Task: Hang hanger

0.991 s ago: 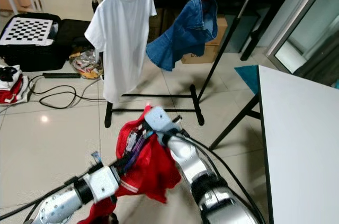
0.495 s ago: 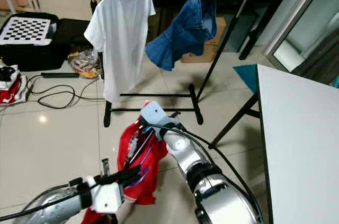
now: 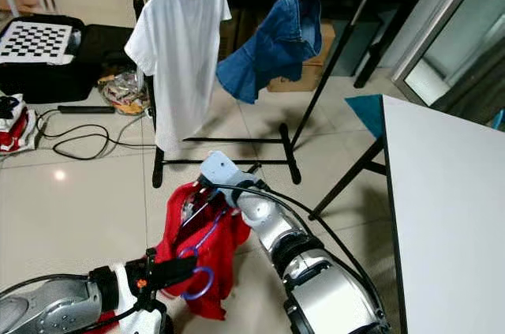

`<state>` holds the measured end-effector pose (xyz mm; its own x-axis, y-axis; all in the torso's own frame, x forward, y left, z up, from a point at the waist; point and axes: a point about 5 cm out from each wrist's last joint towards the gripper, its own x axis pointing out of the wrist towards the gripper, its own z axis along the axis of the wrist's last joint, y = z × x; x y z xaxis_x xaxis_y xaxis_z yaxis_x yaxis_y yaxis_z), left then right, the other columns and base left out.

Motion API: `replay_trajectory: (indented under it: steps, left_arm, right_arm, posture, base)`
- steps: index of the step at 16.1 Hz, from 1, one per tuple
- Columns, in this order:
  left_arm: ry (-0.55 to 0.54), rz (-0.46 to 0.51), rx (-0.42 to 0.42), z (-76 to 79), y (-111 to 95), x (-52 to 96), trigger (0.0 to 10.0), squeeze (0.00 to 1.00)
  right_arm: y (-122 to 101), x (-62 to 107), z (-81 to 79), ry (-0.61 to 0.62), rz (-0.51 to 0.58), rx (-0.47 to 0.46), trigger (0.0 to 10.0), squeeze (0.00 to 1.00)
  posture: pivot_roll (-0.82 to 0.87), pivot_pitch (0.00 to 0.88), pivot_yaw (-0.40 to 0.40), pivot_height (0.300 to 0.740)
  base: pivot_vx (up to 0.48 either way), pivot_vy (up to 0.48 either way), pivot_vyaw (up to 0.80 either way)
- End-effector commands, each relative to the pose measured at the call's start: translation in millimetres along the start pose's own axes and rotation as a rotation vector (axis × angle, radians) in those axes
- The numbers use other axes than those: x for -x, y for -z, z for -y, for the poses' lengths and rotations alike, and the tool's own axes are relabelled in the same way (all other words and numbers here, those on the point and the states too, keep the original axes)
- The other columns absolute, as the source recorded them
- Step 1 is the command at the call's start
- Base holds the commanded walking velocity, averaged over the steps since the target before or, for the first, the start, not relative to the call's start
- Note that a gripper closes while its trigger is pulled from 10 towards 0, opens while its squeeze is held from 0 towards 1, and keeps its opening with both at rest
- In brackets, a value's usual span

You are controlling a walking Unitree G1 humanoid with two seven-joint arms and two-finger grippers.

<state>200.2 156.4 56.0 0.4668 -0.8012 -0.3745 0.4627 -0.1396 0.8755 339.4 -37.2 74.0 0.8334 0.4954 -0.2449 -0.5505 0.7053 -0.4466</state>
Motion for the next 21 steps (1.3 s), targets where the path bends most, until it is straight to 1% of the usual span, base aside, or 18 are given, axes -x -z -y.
replay_trajectory:
  steps: [1,3,5,6,7,8,12,13,14,15,16,17,19,20,21]
  left_arm:
    - [-0.069,0.045,-0.015,-1.0,-9.7,0.4,10.0,0.00]
    - [-0.101,0.025,0.001,1.3,-9.0,5.1,10.0,0.00]
    - [-0.154,-0.003,0.007,14.4,-13.2,14.7,10.0,0.00]
    - [-0.158,-0.014,0.024,21.8,-16.5,18.4,10.0,0.00]
    - [-0.159,-0.020,0.033,24.6,-17.6,19.9,10.0,0.00]
    - [-0.177,-0.027,0.042,27.5,-20.0,23.0,10.0,0.00]
    - [-0.236,-0.031,0.003,25.9,-22.6,26.6,10.0,0.00]
    - [-0.250,-0.030,-0.007,24.9,-22.5,27.0,10.0,0.00]
    - [-0.260,-0.026,-0.017,24.3,-22.6,26.4,10.0,0.00]
    - [-0.252,-0.016,-0.022,25.4,-23.4,24.3,10.0,0.00]
    - [-0.237,-0.002,-0.024,27.5,-24.8,21.8,10.0,0.00]
    - [-0.234,0.008,-0.026,28.1,-26.1,20.3,10.0,0.00]
    - [-0.216,0.029,-0.031,31.6,-28.9,18.2,10.0,0.00]
    - [-0.211,0.037,-0.031,32.9,-30.0,17.7,10.0,0.00]
    - [-0.206,0.053,-0.037,35.5,-32.3,16.7,10.0,0.00]
  right_arm:
    - [9.8,4.3,11.9,0.036,-0.030,0.011,0.0,0.00]
    - [18.0,8.3,17.6,0.048,-0.054,0.004,0.0,0.00]
    - [38.3,20.6,35.5,0.068,-0.102,-0.037,0.0,0.00]
    - [44.6,26.2,44.4,0.059,-0.108,-0.056,0.0,0.00]
    - [46.4,28.4,48.3,0.053,-0.108,-0.061,0.0,0.00]
    - [51.2,34.1,58.5,0.022,-0.116,-0.055,0.0,0.00]
    - [56.7,39.9,67.0,-0.011,-0.138,-0.005,0.0,0.00]
    - [56.0,39.0,64.9,-0.010,-0.132,-0.007,0.0,0.00]
    - [53.7,36.6,57.3,-0.033,-0.117,-0.016,0.0,0.00]
    - [47.7,32.1,44.4,-0.084,-0.083,-0.027,0.0,0.00]
    - [36.9,26.1,27.8,-0.150,-0.026,-0.051,0.0,0.00]
    - [27.9,21.3,17.2,-0.182,0.010,-0.062,0.3,0.00]
    - [17.2,15.1,4.6,-0.207,0.038,-0.068,0.5,0.00]
    - [14.6,13.5,2.4,-0.206,0.043,-0.069,0.5,0.00]
    - [12.7,11.0,0.7,-0.180,0.033,-0.050,0.4,0.00]
  posture:
    - [0.37,0.129,-0.188,0.740]
    - [0.37,0.129,-0.188,0.740]
    - [0.37,0.127,-0.191,0.740]
    - [0.37,0.128,-0.192,0.740]
    - [0.37,0.129,-0.193,0.740]
    - [0.37,0.129,-0.193,0.740]
    - [0.38,0.130,-0.191,0.740]
    - [0.38,0.130,-0.191,0.740]
    - [0.38,0.131,-0.189,0.740]
    - [0.38,0.132,-0.189,0.740]
    - [0.38,0.133,-0.189,0.740]
    - [0.38,0.132,-0.188,0.740]
    - [0.38,0.134,-0.186,0.740]
    - [0.38,0.134,-0.186,0.740]
    - [0.38,0.135,-0.185,0.740]
  base:
    - [0.000,0.000,0.00]
    - [0.000,0.000,0.00]
    - [0.000,0.000,0.00]
    - [0.000,0.000,0.00]
    - [0.000,0.000,0.00]
    - [0.000,0.000,0.00]
    - [0.000,0.000,0.00]
    - [0.000,0.000,0.00]
    - [0.000,0.000,0.00]
    - [0.000,0.000,0.00]
    - [0.000,0.000,0.00]
    - [0.000,0.000,0.00]
    - [0.000,0.000,0.00]
    - [0.000,0.000,0.00]
    - [0.000,0.000,0.00]
